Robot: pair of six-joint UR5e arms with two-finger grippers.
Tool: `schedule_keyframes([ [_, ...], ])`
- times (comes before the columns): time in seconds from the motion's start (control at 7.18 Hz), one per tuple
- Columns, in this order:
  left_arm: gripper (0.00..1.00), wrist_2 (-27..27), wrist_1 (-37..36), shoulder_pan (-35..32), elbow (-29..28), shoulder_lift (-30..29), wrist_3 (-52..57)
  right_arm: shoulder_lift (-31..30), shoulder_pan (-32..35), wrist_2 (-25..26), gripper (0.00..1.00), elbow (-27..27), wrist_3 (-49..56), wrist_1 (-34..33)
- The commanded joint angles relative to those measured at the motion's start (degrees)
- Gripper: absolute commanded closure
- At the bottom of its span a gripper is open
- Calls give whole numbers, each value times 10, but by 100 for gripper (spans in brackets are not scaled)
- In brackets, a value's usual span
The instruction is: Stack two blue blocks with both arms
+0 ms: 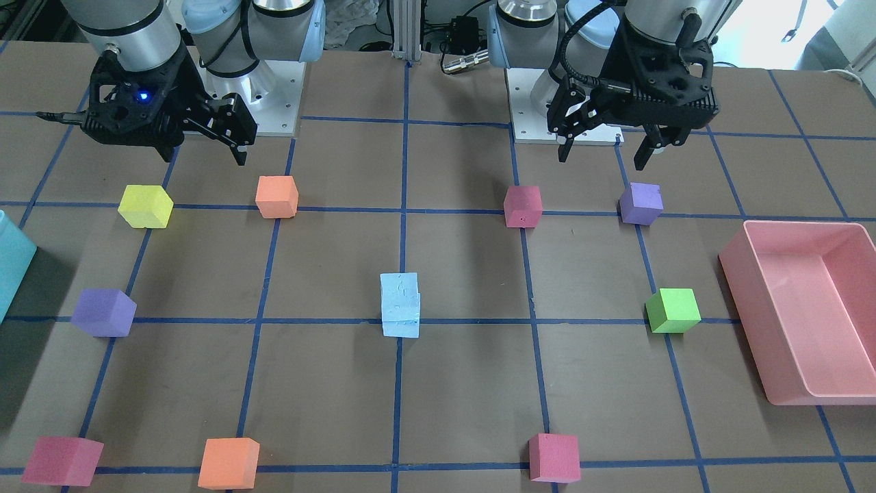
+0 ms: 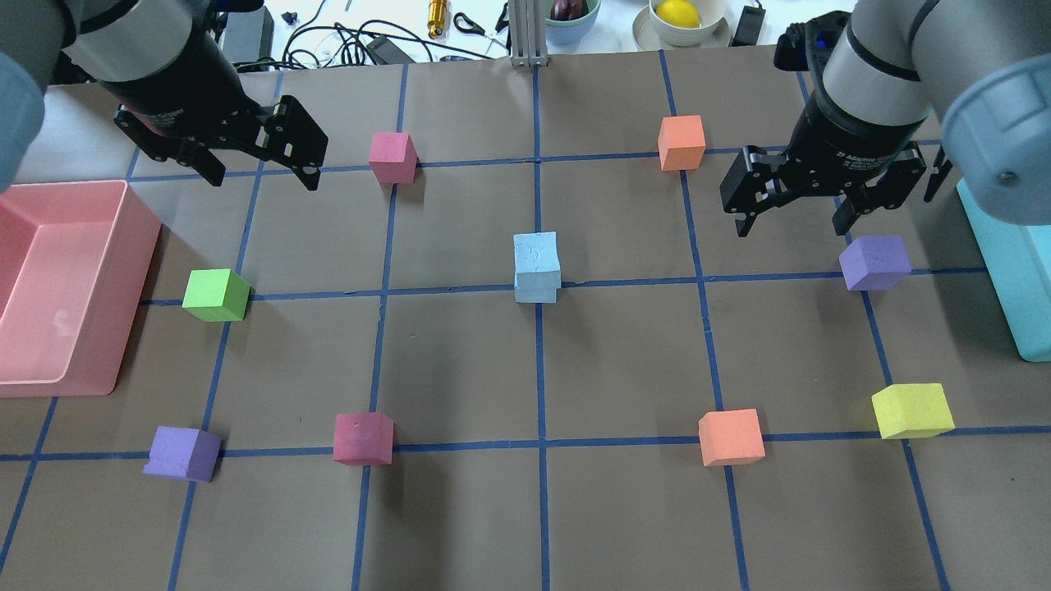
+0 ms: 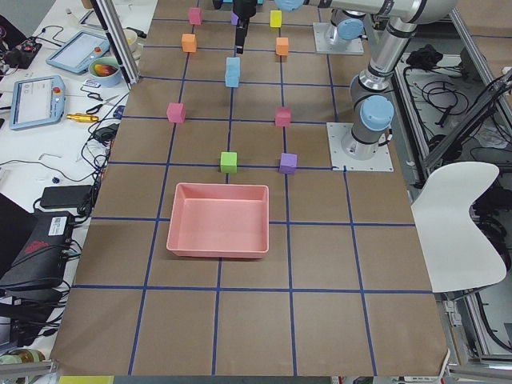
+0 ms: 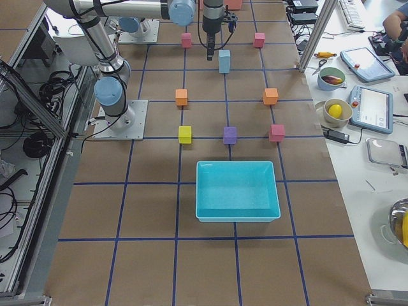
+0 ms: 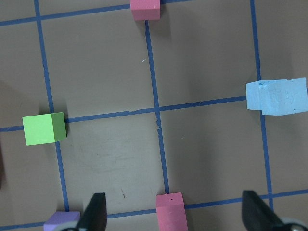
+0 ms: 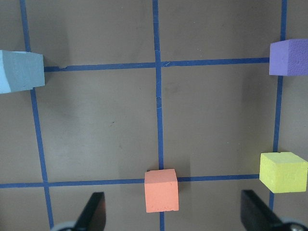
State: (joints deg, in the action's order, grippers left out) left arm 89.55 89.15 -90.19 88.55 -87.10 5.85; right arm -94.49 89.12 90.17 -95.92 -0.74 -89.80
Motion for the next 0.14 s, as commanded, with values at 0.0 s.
schedule_keyframes([
  [0.0,0,0,-7,4,9,3,-3,1,2,-1,0,0,0,0],
])
